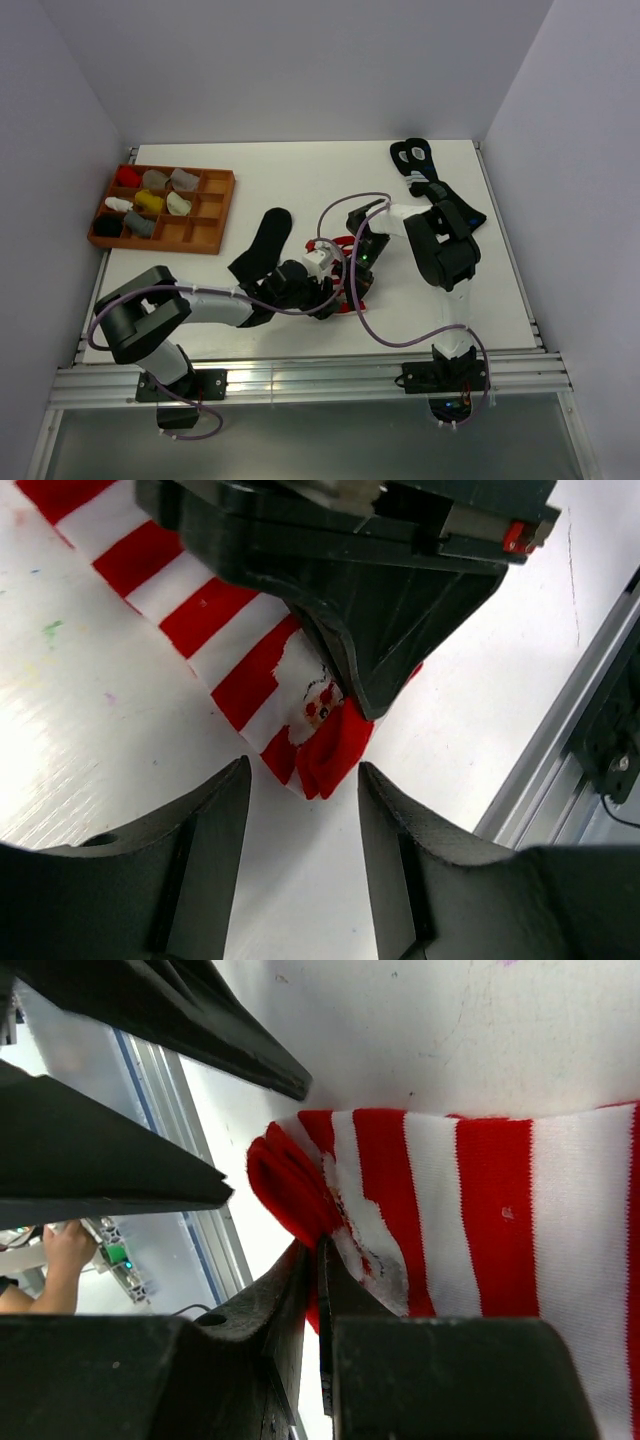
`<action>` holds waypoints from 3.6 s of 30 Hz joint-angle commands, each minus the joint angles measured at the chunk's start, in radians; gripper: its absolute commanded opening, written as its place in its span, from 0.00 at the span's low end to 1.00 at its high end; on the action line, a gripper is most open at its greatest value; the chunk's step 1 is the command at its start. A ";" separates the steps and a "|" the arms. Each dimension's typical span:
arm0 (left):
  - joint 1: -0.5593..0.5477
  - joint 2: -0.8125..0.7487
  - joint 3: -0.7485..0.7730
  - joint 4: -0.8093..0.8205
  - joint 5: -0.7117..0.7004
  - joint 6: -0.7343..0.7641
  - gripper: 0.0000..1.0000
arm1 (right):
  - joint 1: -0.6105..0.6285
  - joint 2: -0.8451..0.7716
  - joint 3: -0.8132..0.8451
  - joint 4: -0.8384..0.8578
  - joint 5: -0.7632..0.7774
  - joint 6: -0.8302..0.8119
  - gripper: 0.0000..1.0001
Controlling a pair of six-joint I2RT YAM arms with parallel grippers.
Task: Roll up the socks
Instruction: Roll the sock at the center of the board.
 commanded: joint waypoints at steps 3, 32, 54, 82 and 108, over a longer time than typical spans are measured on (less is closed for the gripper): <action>-0.006 0.050 0.068 0.066 0.079 0.071 0.52 | -0.011 0.026 0.025 -0.003 0.049 -0.037 0.12; 0.000 0.281 0.219 -0.233 0.041 -0.156 0.00 | -0.037 -0.226 -0.140 0.293 0.130 0.187 0.46; 0.062 0.244 0.389 -0.670 0.107 -0.162 0.00 | -0.262 -0.479 -0.245 0.421 0.235 0.232 0.48; 0.236 0.425 0.619 -0.976 0.558 -0.049 0.00 | 0.264 -0.827 -0.573 0.666 0.367 -0.042 0.46; 0.238 0.430 0.575 -0.925 0.622 -0.058 0.02 | 0.526 -0.723 -0.662 0.893 0.629 0.040 0.37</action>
